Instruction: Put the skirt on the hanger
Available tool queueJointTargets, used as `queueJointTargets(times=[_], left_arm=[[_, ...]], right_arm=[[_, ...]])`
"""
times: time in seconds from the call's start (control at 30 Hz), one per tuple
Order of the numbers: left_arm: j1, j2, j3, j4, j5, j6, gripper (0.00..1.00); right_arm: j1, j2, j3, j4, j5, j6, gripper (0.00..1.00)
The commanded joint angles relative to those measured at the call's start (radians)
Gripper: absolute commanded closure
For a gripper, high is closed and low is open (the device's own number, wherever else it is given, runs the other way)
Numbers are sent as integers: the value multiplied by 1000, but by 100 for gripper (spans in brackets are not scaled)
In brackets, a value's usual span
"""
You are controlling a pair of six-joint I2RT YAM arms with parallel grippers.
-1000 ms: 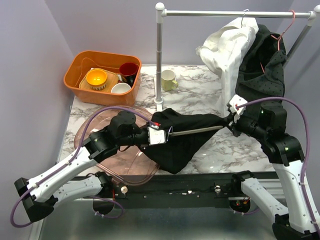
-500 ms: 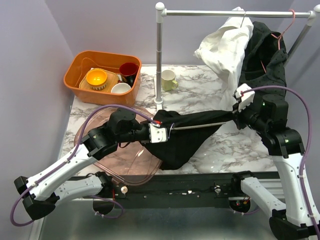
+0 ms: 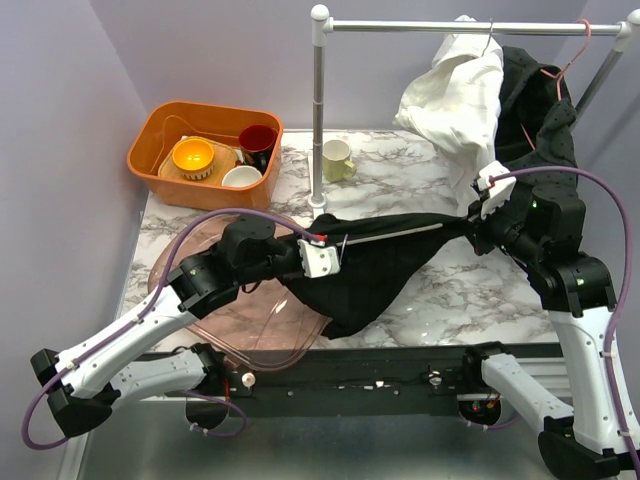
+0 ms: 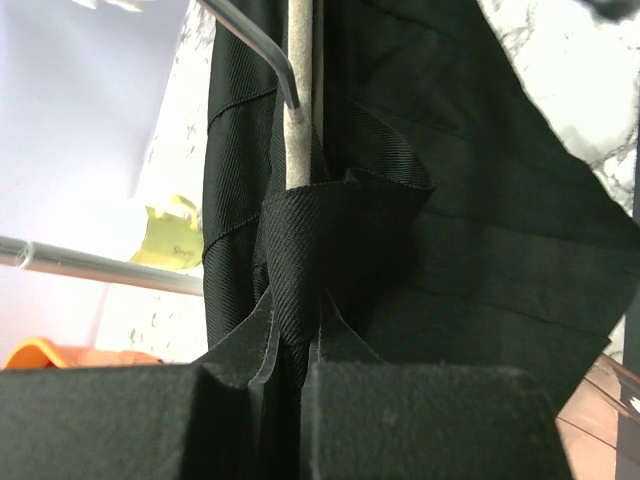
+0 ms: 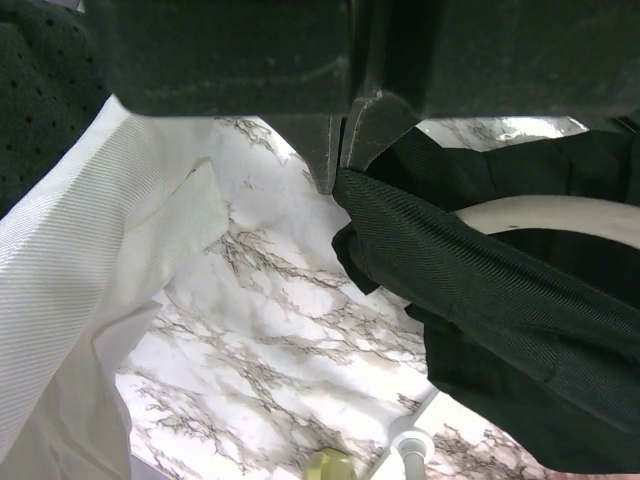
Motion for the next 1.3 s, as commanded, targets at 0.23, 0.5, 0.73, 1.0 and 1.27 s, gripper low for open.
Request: queueJointTargets(times=[0.23, 0.5, 0.73, 1.0, 1.27], left_arm=[[14, 34, 72, -41, -196, -47, 100], [12, 166, 94, -95, -277, -32, 100], [5, 253, 121, -92, -335, -46, 100], [-73, 376, 198, -164, -397, -46, 100], [-81, 440, 173, -141, -395, -60, 100]], right_arm=[[-29, -10, 8, -22, 5, -15, 99], [-28, -18, 108, -59, -42, -17, 99], [-28, -12, 129, -102, -180, -15, 99], [-28, 16, 180, -120, -262, -9, 99], [-28, 3, 296, -100, -219, 7, 99]])
